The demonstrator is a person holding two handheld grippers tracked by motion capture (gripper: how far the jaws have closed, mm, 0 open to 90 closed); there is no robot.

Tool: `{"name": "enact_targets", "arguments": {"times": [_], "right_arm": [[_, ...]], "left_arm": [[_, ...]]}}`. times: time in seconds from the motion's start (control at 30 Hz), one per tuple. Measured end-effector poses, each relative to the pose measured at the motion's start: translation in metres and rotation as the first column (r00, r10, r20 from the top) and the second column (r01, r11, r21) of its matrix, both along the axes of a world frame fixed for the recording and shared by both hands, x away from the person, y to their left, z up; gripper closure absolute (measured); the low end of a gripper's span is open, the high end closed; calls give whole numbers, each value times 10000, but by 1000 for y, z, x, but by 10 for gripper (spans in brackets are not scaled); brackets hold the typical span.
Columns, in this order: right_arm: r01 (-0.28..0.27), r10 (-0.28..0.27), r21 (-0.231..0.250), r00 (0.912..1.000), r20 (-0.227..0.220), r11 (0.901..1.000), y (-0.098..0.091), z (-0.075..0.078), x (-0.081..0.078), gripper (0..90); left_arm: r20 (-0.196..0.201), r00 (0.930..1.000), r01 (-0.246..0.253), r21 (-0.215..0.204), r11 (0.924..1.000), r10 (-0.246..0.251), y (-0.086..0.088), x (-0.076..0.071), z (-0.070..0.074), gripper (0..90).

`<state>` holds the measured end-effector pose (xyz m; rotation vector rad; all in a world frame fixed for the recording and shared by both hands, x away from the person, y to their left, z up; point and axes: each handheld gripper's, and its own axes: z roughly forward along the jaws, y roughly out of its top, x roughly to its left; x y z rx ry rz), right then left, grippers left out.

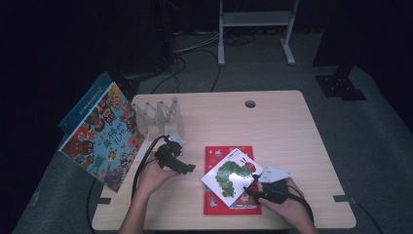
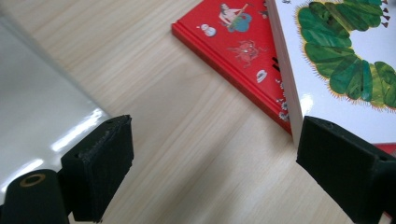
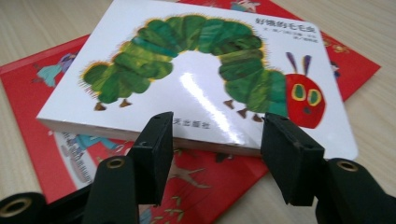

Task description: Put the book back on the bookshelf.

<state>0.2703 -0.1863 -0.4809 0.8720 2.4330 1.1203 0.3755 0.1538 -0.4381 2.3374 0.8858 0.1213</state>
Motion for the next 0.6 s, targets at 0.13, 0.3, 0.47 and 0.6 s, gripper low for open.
{"name": "enact_targets", "arguments": {"times": [0.13,0.3,0.47,0.6], "right_arm": [[60,-51,-314,9996,260,9995,6,-2,-4,413],[141,-135,-227,9996,262,9996,14,-2,-3,412],[193,-188,-228,9996,197,9996,28,-2,-2,412],[378,-374,-184,9991,211,9991,41,-2,0,414]], "left_arm": [[-14,9996,272,91,9996,-272,-7,1,-3,82],[36,9991,422,-120,9990,-421,-8,2,-3,82],[-106,9982,580,-268,9980,-583,-9,3,-6,82],[-223,9975,663,-289,9974,-669,-12,3,-9,82]]}}
